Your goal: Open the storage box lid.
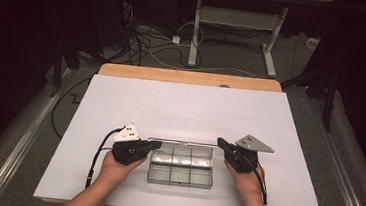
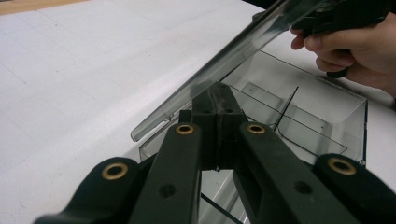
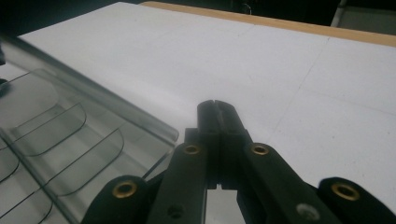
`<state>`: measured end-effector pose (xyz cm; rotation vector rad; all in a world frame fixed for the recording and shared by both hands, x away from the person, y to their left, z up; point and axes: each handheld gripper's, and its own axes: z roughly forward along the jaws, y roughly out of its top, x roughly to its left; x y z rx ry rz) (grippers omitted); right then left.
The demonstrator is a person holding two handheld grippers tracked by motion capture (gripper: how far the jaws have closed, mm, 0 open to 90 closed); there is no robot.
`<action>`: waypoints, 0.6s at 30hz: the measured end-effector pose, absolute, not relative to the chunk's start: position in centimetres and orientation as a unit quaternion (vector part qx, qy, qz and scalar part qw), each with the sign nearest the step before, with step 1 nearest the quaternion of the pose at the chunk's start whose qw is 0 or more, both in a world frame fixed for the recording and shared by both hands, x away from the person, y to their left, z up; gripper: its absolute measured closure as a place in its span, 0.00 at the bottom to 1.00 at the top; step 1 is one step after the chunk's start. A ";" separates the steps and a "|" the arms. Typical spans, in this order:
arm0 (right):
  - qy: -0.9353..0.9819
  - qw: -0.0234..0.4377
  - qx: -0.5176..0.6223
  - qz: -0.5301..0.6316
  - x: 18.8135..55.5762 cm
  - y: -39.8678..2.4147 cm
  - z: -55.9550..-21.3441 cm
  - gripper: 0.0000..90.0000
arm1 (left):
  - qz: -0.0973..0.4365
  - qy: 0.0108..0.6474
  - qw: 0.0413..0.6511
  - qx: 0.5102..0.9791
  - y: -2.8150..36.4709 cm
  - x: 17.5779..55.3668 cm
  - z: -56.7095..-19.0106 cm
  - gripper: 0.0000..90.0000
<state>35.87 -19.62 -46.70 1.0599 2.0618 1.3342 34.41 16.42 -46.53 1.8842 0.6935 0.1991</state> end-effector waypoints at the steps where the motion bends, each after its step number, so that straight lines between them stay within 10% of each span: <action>1: 0.749 0.232 0.386 0.486 36.0 -19.6 -46.7 1.00 | 0.084 0.290 0.533 0.790 16.4 34.4 -46.5 0.98; 18: 0.736 0.238 0.379 0.508 37.8 -18.3 -45.2 1.00 | 0.089 0.295 0.533 0.788 16.2 35.1 -46.2 0.98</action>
